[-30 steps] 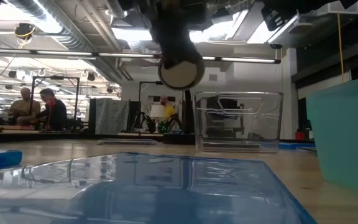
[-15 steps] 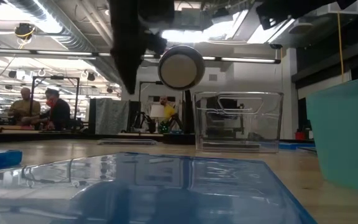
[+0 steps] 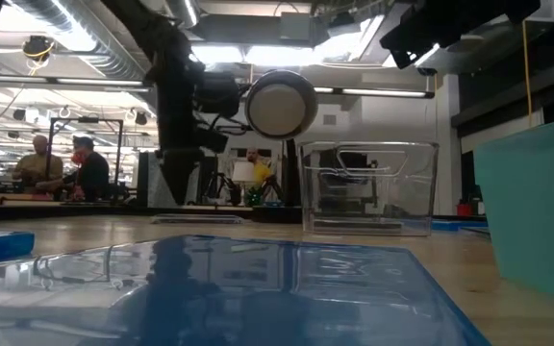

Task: Pick & place jewel cases by type
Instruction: Put the left black CD case into the transparent bin

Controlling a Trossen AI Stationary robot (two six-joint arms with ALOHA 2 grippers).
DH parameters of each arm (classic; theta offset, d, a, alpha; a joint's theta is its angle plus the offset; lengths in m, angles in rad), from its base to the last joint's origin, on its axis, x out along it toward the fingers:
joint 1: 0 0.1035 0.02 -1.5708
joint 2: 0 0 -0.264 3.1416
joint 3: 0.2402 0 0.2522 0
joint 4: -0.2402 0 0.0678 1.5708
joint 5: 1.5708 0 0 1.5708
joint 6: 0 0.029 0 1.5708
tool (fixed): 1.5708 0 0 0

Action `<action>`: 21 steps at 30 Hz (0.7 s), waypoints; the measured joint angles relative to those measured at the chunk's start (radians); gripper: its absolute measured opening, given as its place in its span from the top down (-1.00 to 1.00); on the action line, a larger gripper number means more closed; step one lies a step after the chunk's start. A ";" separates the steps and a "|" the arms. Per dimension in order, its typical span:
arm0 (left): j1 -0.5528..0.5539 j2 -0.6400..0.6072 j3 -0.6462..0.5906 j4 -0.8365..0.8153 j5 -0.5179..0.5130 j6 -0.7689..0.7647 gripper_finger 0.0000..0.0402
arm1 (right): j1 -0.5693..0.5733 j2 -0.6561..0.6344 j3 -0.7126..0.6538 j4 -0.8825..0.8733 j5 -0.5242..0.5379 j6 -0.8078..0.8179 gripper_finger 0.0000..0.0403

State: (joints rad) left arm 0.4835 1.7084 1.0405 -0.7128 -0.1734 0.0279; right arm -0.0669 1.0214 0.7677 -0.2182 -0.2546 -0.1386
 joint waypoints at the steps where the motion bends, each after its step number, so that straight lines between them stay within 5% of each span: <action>1: 0.010 0.000 -0.008 0.003 0.014 0.007 0.99 | 0.000 0.000 0.000 0.003 0.000 0.003 0.97; 10: -0.030 -0.006 -0.097 0.049 0.123 -0.017 0.99 | 0.000 -0.003 0.000 0.043 0.020 -0.020 0.97; 21: -0.309 -0.066 -0.143 0.014 0.210 -0.196 0.99 | 0.000 -0.003 0.000 0.042 0.028 -0.023 0.97</action>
State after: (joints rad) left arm 0.1749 1.6426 0.8974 -0.6988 0.0365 -0.1677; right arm -0.0669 1.0187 0.7677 -0.1759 -0.2264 -0.1619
